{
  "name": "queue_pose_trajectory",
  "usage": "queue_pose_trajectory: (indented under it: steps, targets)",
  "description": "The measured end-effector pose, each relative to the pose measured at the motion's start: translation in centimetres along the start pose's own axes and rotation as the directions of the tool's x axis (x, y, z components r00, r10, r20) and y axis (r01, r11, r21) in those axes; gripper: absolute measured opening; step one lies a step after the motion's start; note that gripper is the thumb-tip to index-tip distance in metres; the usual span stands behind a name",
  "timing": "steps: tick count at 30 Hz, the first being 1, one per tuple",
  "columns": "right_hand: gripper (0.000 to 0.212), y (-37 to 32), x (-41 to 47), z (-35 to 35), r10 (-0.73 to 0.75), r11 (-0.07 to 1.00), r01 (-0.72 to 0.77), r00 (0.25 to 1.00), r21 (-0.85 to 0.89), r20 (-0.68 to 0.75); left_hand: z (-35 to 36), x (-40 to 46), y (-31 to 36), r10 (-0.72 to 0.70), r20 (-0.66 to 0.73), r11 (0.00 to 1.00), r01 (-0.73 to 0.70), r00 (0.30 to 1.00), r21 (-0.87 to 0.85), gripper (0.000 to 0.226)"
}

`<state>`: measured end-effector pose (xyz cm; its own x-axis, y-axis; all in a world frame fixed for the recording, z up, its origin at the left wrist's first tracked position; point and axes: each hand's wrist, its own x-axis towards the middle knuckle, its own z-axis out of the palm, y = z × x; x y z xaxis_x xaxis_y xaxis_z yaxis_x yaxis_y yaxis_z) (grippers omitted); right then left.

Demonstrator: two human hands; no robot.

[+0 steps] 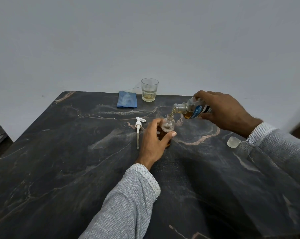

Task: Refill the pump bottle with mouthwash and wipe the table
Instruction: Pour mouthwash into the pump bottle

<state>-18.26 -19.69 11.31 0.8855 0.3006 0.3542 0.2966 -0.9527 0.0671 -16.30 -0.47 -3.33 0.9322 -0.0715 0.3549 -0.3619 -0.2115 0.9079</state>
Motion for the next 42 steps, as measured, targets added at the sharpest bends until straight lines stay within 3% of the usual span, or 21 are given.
queue_pose_trajectory:
  steps: [42]
  targets:
    - [0.055,0.09,0.20,0.05,-0.005,1.000,0.005,1.000,-0.023,-0.019,-0.05,0.08,-0.16,-0.011,0.014,1.000,0.011,1.000,0.005,0.048]
